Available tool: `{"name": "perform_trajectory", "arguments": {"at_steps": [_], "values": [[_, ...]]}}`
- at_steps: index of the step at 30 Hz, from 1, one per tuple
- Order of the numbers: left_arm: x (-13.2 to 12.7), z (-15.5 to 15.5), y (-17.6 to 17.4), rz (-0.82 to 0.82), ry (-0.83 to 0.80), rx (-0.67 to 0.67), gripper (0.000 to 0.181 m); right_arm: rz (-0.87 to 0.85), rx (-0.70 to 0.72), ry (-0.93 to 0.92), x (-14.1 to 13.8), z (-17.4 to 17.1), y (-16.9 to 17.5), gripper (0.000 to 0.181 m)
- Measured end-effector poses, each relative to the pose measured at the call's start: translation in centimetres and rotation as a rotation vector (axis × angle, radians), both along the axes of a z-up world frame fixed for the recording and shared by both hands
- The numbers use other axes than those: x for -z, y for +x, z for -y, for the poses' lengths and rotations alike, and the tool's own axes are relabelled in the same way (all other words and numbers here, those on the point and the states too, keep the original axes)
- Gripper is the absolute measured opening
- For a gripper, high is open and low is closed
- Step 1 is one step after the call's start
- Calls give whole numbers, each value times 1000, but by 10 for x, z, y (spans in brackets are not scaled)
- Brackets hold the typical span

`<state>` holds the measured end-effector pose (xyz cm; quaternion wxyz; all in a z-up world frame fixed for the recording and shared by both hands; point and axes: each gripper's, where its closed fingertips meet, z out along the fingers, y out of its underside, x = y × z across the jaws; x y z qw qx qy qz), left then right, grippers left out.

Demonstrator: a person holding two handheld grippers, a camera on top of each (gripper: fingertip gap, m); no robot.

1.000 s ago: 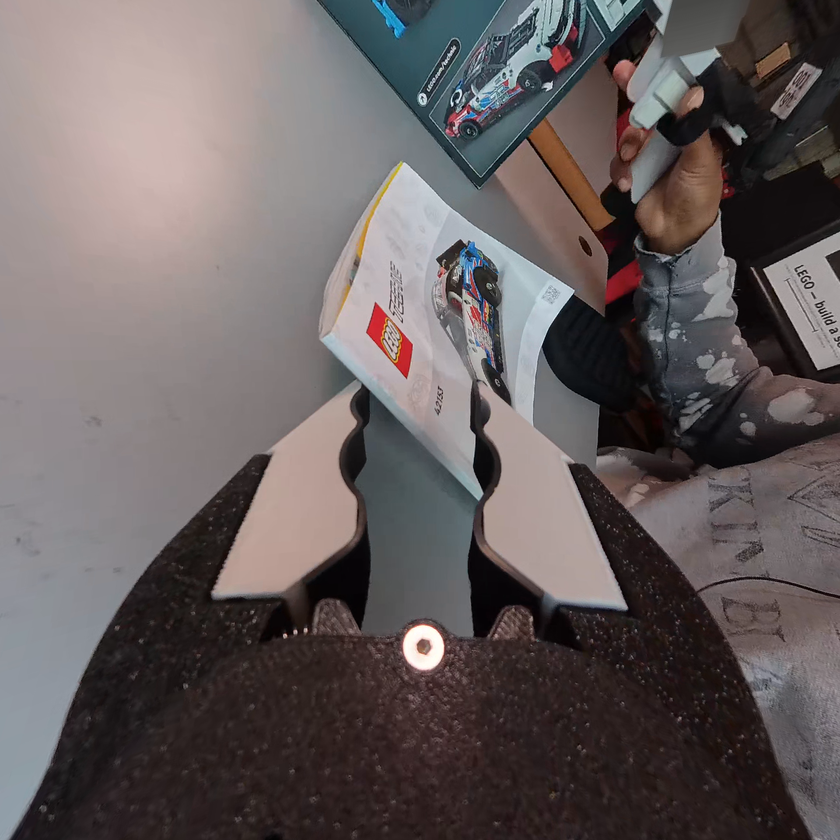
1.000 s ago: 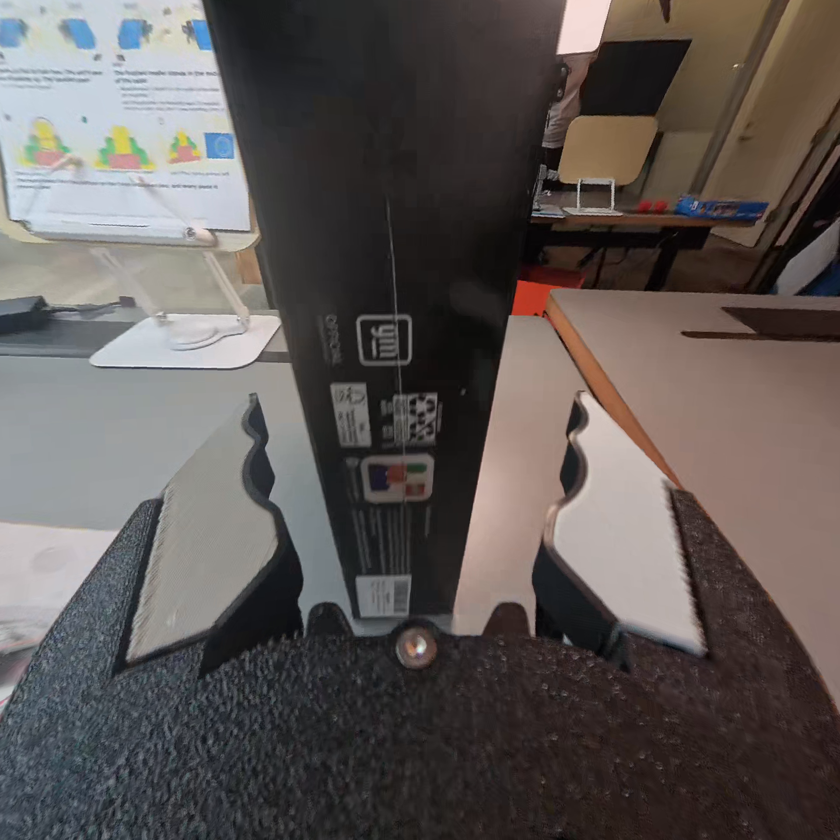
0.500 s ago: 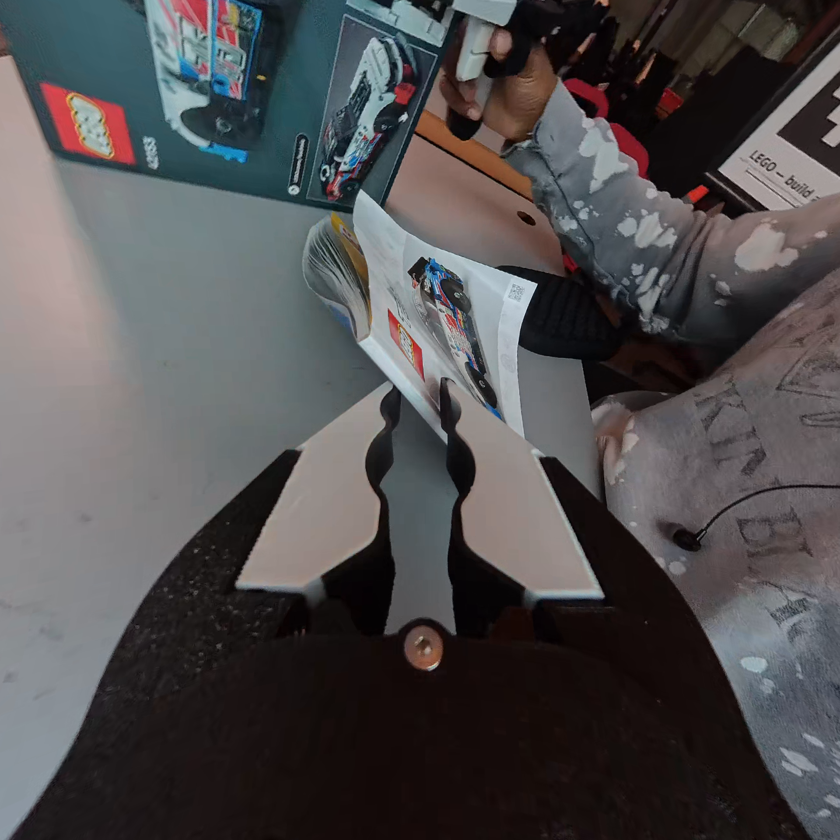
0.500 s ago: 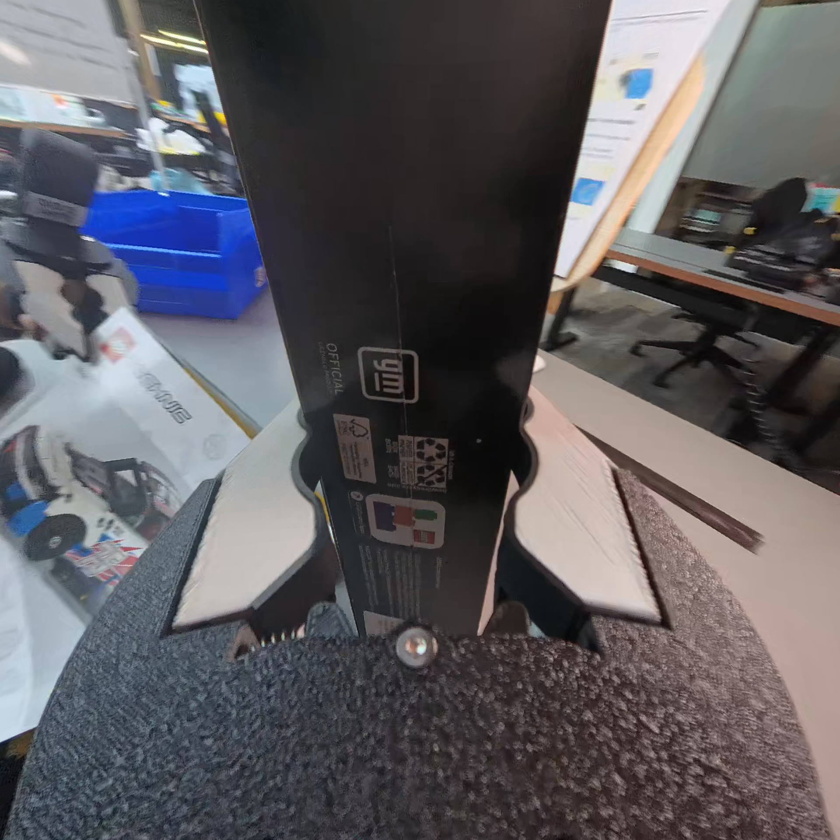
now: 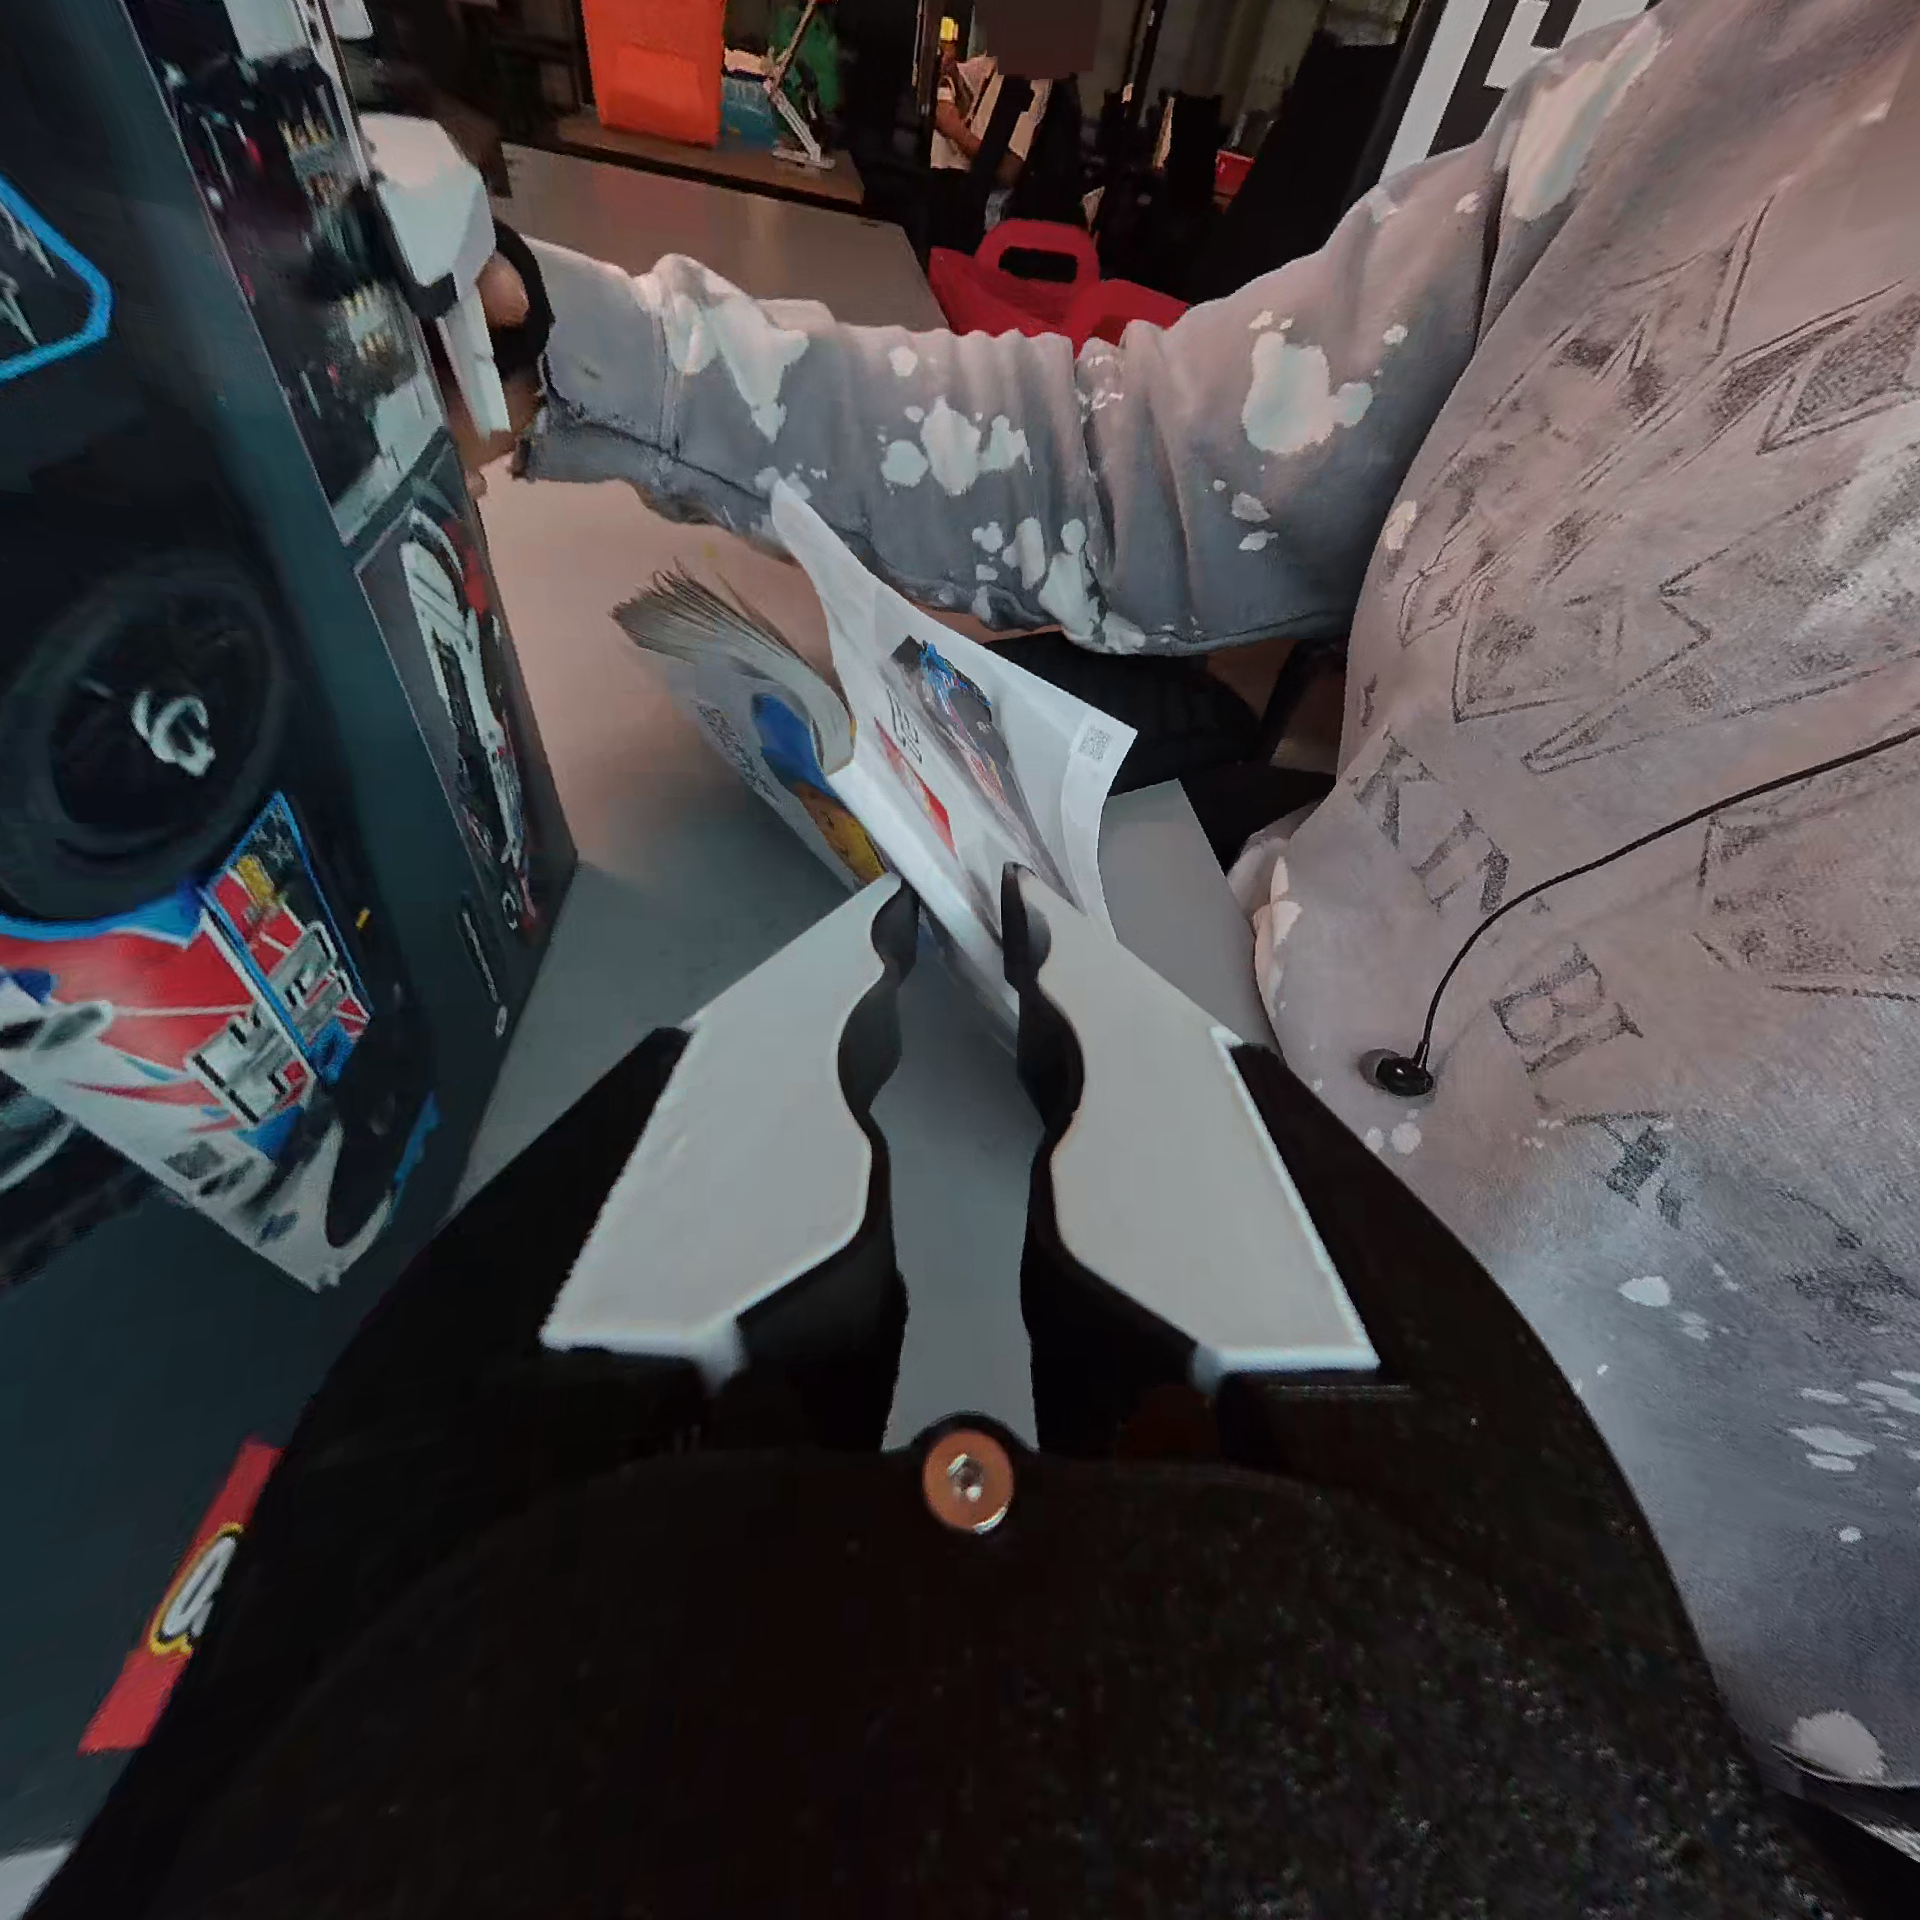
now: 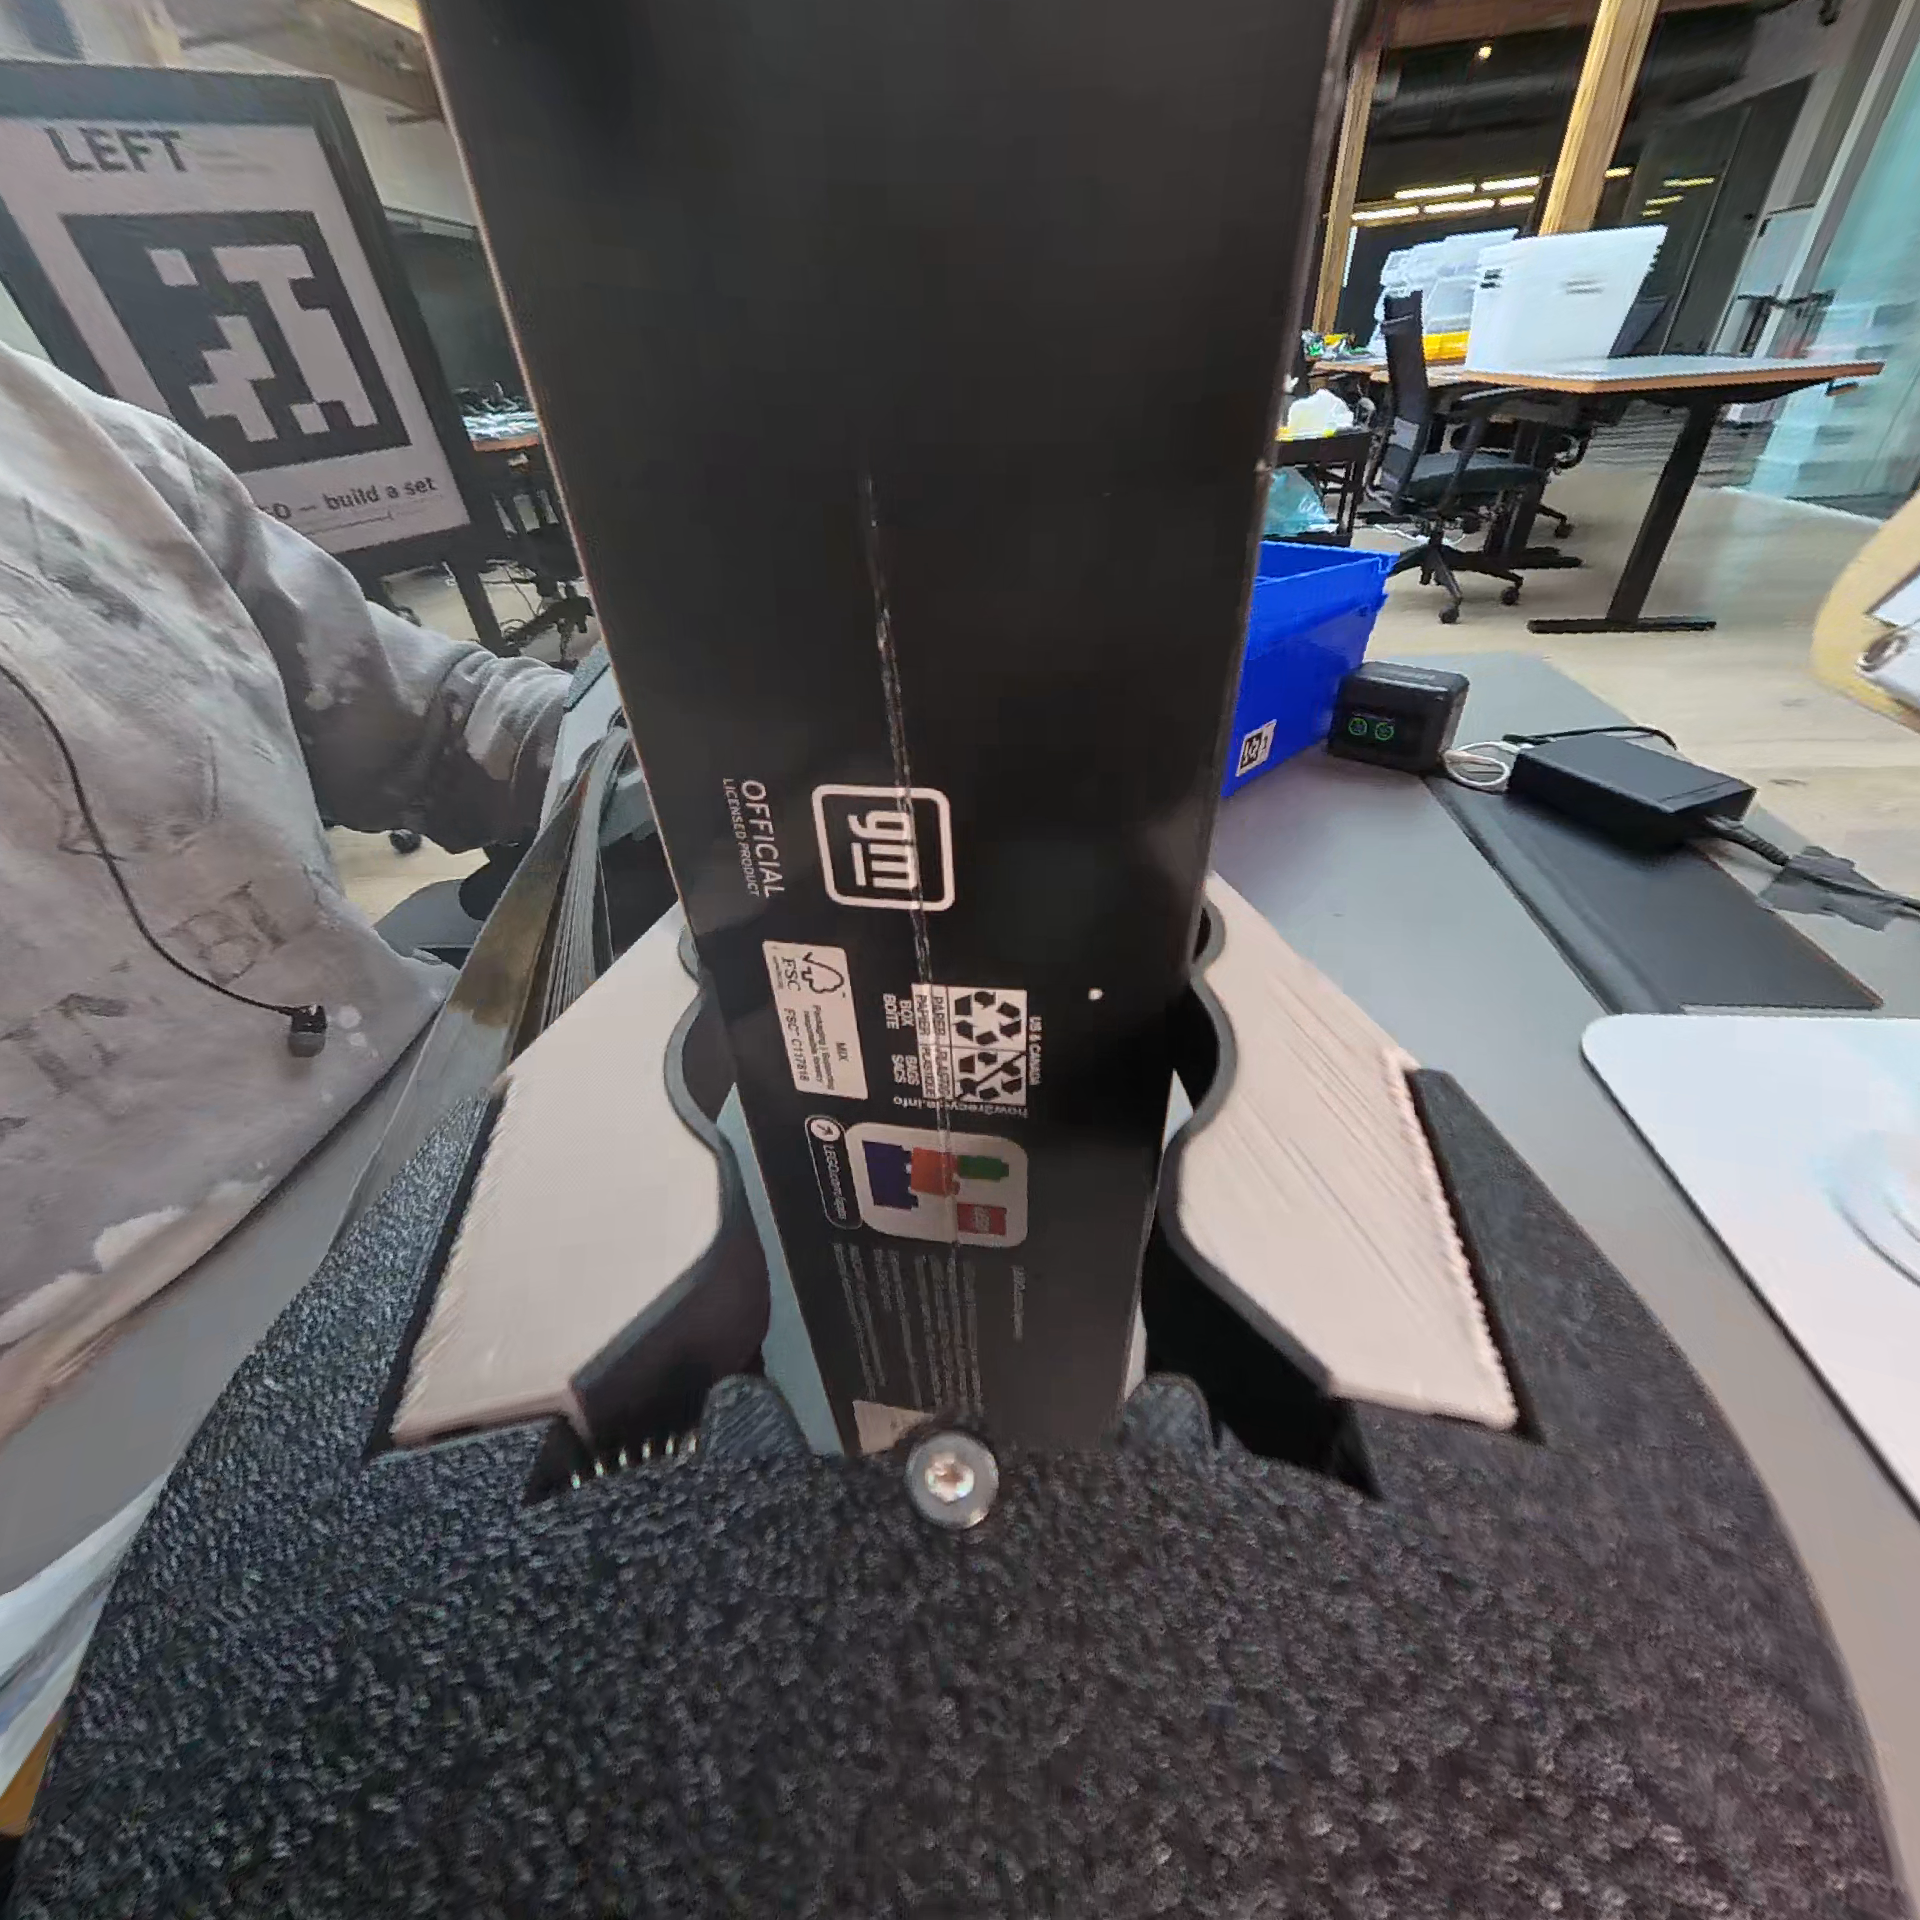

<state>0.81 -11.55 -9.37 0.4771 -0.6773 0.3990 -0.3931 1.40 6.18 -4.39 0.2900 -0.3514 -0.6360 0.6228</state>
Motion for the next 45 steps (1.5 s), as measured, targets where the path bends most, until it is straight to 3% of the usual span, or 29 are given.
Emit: {"name": "perform_trajectory", "arguments": {"at_steps": [3, 6, 10, 12, 15, 18, 20, 25, 28, 33, 35, 38, 41, 45], "values": [[-8, 1, -2, 12, 48, -23, 12, 85, 80, -71, -3, -6, 14, 99], [-16, 3, -5, 30, 89, -35, 10, 12, 159, -162, -22, -14, 77, 99], [-30, 7, -8, 50, 164, -26, 7, 146, 75, -338, 12, 31, 165, 117], [-38, 11, -7, 80, 191, -9, 5, 172, 53, -370, 29, 63, 183, 124], [-47, 10, -3, 113, 200, -8, 4, 231, -37, -332, 50, 124, 179, 130], [-60, 2, 0, 175, 154, -53, 4, 192, -128, -294, 41, 169, 176, 131], [-74, -4, -3, 242, 113, -99, 4, 148, -80, -276, 38, 173, 170, 116], [-99, -16, -11, 380, 65, -146, 3, 171, 112, -144, 64, 172, 142, 95], [-112, -12, -9, 435, 86, -120, 3, 15, 267, -145, 44, 156, 128, 66], [-153, -1, 2, 527, 155, -53, 3, -133, 411, -113, 22, 145, 114, 45], [-167, 5, 3, 561, 175, -18, 2, -213, 434, -57, 5, 143, 117, 10], [-176, 5, 0, 575, 205, -30, 3, -159, 423, 109, -17, 143, 125, 4], [-192, 7, -6, 583, 223, -57, 5, -91, 398, 251, -76, 145, 141, 5], [-237, 19, -19, 472, 368, -182, 16, 1, 415, 373, -194, 151, 161, 1]]}}
